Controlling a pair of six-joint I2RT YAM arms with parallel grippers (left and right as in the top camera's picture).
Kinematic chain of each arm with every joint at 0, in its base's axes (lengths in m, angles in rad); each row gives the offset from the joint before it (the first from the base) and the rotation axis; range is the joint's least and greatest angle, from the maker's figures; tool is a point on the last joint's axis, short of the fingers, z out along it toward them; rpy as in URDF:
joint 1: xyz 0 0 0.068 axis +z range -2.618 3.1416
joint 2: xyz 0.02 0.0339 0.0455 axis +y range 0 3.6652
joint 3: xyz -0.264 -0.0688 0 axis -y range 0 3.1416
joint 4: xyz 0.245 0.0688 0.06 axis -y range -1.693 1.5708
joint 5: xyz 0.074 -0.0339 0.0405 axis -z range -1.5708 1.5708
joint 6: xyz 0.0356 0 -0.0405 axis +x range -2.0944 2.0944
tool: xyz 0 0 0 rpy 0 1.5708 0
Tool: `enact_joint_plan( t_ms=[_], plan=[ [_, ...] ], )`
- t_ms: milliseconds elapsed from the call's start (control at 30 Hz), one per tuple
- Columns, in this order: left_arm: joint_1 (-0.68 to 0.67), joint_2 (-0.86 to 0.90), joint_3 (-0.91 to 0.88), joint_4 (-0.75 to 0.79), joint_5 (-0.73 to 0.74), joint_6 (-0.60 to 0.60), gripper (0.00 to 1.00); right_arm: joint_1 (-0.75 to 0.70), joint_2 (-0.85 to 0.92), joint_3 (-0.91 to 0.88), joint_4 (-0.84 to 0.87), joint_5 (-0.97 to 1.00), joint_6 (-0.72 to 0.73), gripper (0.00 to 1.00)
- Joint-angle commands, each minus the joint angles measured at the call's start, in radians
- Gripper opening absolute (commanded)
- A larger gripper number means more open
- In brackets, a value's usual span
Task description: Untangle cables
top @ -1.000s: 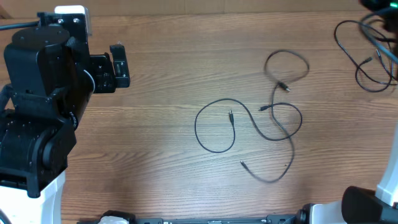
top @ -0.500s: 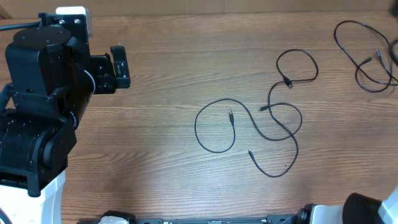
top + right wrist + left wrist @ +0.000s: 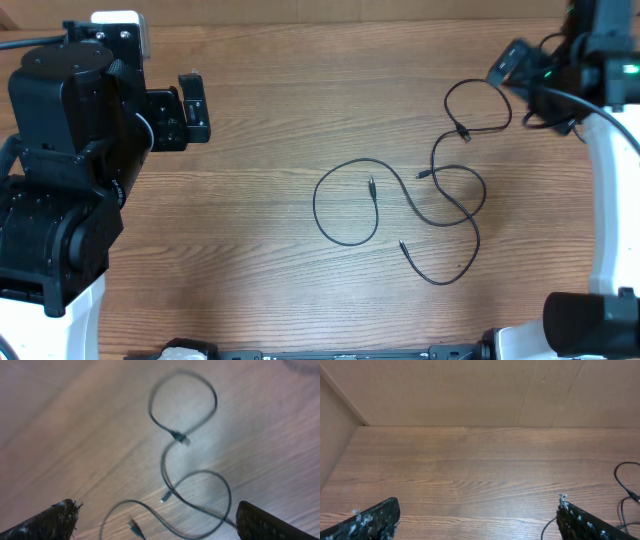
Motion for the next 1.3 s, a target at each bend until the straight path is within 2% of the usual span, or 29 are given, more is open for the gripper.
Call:
enact_joint_plan(
  t_ms=[0,300,367,433,600,933,1267],
  plan=[
    [-0.001,0.0,0.015,-0.001,0.012,0.015,1.0,0.022,0.006,-0.151,0.075,0.017,0.112,1.0],
    [-0.001,0.0,0.015,-0.031,0.012,0.015,1.0,0.126,0.008,-0.534,0.483,-0.206,0.126,1.0],
    [-0.001,0.0,0.015,-0.039,0.012,0.015,1.0,0.138,0.008,-0.599,0.547,-0.21,0.138,0.93],
    [-0.001,0.0,0.015,-0.047,0.011,0.016,1.0,0.147,0.011,-0.655,0.595,-0.189,0.149,0.91],
    [-0.001,0.0,0.015,-0.054,0.011,0.016,0.99,0.149,0.045,-0.712,0.601,-0.107,0.17,0.91],
    [-0.001,0.0,0.015,-0.063,0.011,0.015,1.0,0.149,0.145,-0.717,0.676,-0.109,0.155,0.9],
    [-0.001,0.0,0.015,-0.074,0.011,0.015,1.0,0.148,0.18,-0.714,0.758,-0.053,-0.105,0.87]
  ],
)
